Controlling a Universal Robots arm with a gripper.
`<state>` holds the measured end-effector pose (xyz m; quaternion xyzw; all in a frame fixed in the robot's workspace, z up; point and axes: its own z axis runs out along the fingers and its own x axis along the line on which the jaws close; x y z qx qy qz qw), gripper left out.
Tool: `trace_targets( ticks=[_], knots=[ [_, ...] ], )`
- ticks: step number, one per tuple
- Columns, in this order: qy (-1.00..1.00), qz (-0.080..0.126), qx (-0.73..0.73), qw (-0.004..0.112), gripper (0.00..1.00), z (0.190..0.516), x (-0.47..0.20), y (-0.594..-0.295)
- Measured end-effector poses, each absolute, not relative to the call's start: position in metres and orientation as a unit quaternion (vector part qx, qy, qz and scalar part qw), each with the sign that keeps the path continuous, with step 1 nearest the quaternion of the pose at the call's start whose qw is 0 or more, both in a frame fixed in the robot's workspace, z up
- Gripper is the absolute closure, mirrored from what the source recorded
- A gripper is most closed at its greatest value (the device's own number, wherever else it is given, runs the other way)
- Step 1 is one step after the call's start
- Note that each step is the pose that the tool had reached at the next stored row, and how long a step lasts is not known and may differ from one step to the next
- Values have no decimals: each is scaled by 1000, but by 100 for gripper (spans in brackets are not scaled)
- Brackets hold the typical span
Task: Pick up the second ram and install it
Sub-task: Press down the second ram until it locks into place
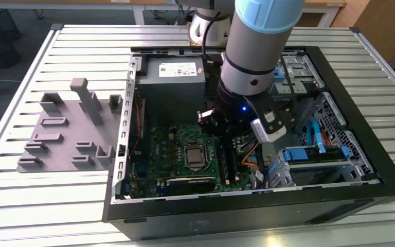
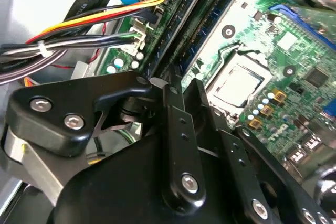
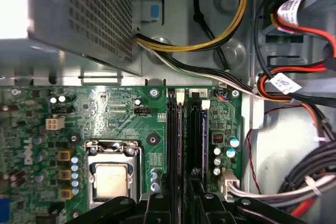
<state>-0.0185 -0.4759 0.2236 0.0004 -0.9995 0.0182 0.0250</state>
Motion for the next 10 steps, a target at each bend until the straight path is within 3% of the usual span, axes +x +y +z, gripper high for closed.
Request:
trace_targets(
  ticks=[6,7,10],
  knots=[
    [-1000,18,0,26,74,235,-18,-476],
    [-1000,18,0,26,81,235,-18,-476],
    [-1000,18,0,26,87,235,-18,-476]
  ],
)
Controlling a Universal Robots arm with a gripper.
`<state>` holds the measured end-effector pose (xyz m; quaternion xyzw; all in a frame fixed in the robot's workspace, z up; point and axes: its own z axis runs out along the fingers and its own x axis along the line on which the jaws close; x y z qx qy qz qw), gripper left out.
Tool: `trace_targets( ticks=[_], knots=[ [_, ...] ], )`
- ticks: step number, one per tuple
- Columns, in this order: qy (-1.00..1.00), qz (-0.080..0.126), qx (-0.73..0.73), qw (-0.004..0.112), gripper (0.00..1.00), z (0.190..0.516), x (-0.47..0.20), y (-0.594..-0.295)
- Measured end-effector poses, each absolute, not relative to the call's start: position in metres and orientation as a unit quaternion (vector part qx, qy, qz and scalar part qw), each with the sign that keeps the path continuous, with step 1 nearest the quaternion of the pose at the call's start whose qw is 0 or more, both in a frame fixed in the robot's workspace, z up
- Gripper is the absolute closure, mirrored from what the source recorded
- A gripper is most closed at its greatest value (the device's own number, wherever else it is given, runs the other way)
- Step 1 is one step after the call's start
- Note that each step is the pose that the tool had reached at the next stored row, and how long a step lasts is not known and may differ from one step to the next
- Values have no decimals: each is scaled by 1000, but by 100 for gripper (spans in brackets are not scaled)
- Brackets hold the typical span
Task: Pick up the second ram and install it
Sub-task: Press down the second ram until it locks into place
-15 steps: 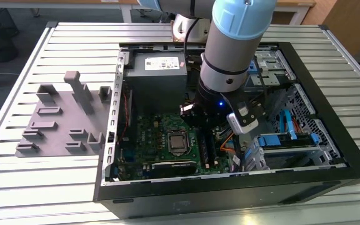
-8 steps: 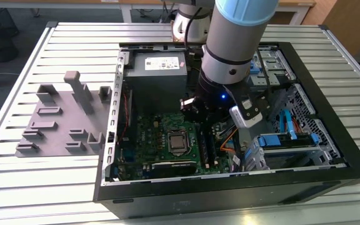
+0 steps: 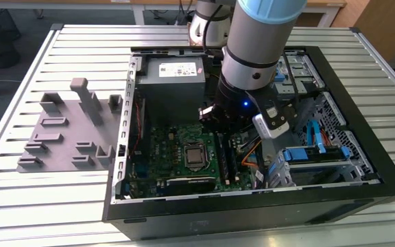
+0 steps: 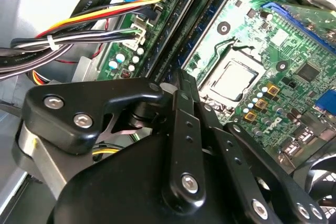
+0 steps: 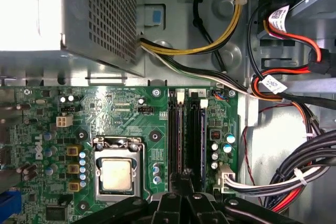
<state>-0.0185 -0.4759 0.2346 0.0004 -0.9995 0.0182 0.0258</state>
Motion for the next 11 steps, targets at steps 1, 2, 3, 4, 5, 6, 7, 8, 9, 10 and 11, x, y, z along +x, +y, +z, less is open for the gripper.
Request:
trace_targets(
  ticks=[1,2,3,4,5,6,7,8,9,10,11],
  knots=[
    [-1000,18,0,26,87,235,-18,-476],
    [-999,18,0,26,89,235,-18,-476],
    [-1000,18,0,26,89,234,-18,-476],
    [-1000,18,0,26,89,234,-18,-476],
    [-1000,18,0,26,89,232,-18,-476],
    [-1000,17,0,26,89,231,-18,-476],
    [-1000,16,0,26,89,230,-18,-476],
    [-1000,15,1,26,89,229,-18,-476],
    [-1000,15,1,26,89,228,-18,-476],
    [-1000,14,1,26,89,227,-18,-476],
    [-1000,14,1,26,89,227,-18,-476]
  ],
)
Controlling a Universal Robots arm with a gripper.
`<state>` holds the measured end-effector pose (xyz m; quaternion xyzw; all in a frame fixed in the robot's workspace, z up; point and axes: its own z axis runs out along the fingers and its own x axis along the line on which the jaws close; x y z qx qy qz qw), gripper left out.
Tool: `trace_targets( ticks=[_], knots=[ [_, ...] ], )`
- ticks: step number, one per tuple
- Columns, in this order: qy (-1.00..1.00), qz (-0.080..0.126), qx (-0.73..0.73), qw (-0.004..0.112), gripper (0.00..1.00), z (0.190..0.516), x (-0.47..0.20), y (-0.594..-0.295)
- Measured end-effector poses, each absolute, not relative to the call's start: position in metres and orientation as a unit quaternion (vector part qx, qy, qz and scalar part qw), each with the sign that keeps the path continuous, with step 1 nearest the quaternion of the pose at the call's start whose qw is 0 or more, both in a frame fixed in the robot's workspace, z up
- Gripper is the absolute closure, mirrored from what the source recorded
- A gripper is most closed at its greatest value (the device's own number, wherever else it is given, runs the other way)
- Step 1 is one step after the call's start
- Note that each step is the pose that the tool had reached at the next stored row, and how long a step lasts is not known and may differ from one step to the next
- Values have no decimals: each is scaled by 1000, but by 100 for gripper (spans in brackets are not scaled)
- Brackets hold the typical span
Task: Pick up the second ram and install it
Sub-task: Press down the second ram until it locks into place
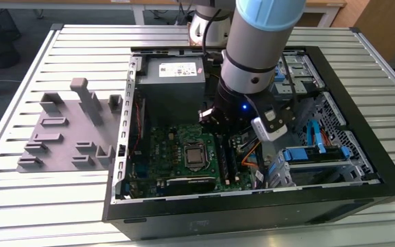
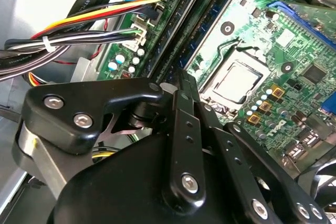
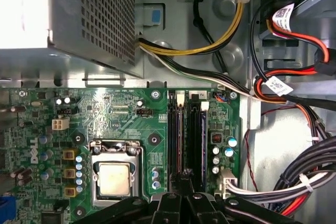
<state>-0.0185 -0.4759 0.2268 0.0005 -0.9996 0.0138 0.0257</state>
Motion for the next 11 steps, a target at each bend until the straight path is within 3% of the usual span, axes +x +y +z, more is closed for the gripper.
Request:
trace_targets(
  ticks=[11],
  knots=[
    [-1000,13,1,26,89,223,-18,-476]
  ],
)
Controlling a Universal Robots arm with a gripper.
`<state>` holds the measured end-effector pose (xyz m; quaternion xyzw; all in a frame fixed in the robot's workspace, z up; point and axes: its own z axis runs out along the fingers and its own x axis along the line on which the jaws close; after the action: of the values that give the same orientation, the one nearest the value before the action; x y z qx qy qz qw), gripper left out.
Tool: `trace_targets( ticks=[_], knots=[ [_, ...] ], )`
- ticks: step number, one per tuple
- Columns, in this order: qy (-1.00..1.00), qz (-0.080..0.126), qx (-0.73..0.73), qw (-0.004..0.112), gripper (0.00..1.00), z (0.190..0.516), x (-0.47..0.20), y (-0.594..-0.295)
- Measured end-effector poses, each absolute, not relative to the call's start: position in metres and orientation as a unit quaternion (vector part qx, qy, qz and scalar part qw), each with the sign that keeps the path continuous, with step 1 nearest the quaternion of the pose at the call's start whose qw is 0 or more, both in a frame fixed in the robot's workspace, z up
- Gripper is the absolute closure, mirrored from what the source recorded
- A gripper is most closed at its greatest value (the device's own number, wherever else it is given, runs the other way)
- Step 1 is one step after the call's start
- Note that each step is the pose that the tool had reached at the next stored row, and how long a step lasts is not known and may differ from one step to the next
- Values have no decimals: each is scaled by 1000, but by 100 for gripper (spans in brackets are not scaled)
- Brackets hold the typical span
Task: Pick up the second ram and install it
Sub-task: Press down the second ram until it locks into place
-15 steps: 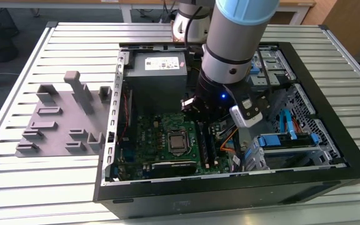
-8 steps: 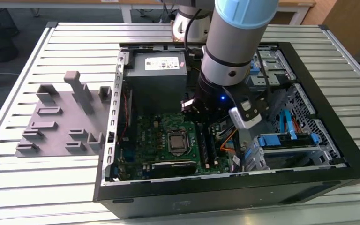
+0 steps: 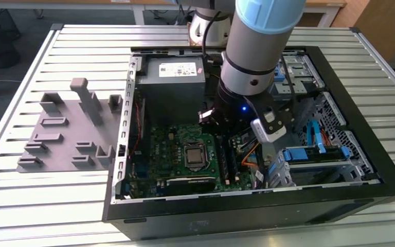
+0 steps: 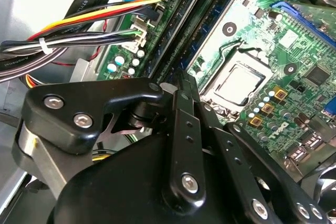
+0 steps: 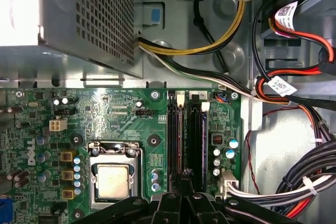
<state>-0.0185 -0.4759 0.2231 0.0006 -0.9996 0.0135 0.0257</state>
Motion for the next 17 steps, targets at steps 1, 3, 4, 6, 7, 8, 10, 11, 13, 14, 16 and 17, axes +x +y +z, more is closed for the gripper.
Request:
trace_targets(
  ticks=[1,3,4,6,7,8,10,11,13,14,16,17],
  knots=[
    [-1000,13,1,26,89,223,-18,-476],
    [-1000,13,1,26,89,222,-18,-476],
    [-1000,13,1,26,89,222,-18,-476],
    [-1000,13,1,26,89,221,-18,-476],
    [-1000,14,1,26,89,221,-18,-476],
    [-1000,14,1,26,89,220,-18,-476],
    [-1000,13,1,26,89,219,-18,-476],
    [-1000,13,1,26,89,219,-18,-476],
    [-1000,13,1,26,89,217,-18,-476],
    [-1000,13,1,26,89,216,-18,-476],
    [-1000,14,1,26,89,214,-18,-476],
    [-1000,14,1,26,89,214,-18,-476]
  ],
)
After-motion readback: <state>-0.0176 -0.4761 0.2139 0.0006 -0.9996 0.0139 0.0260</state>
